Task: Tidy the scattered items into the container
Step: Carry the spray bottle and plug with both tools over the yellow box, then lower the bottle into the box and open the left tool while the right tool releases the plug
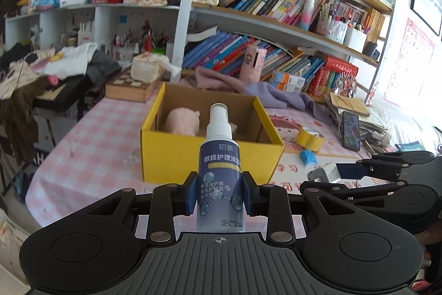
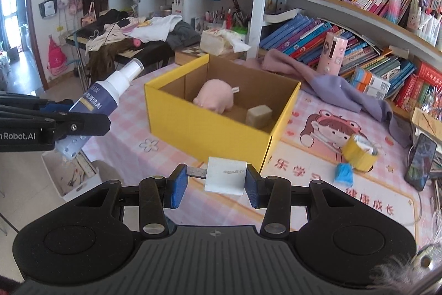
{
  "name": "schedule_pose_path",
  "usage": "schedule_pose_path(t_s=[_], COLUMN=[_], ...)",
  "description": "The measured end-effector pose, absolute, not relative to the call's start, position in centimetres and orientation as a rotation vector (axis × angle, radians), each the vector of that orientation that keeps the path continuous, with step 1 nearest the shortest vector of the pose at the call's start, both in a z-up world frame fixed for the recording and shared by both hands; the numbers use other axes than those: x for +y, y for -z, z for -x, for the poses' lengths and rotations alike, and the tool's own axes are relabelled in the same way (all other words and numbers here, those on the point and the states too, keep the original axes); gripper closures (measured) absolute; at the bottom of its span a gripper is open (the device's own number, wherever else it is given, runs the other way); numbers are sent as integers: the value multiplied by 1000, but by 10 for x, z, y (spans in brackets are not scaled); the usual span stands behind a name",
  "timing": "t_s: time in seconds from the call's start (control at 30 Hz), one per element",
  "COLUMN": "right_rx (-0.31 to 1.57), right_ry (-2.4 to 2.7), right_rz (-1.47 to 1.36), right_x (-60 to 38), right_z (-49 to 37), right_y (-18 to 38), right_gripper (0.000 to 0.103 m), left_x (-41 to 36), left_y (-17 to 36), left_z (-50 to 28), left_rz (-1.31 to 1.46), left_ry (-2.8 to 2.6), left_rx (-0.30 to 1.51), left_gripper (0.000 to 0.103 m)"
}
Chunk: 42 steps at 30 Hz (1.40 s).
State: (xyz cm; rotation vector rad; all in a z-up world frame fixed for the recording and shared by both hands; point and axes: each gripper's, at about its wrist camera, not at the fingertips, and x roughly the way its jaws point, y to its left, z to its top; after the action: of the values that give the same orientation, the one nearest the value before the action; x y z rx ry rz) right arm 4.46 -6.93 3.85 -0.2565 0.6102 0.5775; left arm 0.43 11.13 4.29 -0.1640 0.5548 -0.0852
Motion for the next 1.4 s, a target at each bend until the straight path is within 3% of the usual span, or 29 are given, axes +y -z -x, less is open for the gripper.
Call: schedule_pose_path(t_s=[0.67,1.4], right_rx=[500,668], right_ry=[-625,-788], right_rz=[338,622], right_x=[-35,14], right_z=[-158,-277], right_y=[-61,6], right_gripper=[61,61], left_x=[119,90], left_y=[-74,6], left_z=[-141,-308], left_rz=[30,-212], left_ry=[174,298], left_rx=[524,910], left_gripper=[72,72])
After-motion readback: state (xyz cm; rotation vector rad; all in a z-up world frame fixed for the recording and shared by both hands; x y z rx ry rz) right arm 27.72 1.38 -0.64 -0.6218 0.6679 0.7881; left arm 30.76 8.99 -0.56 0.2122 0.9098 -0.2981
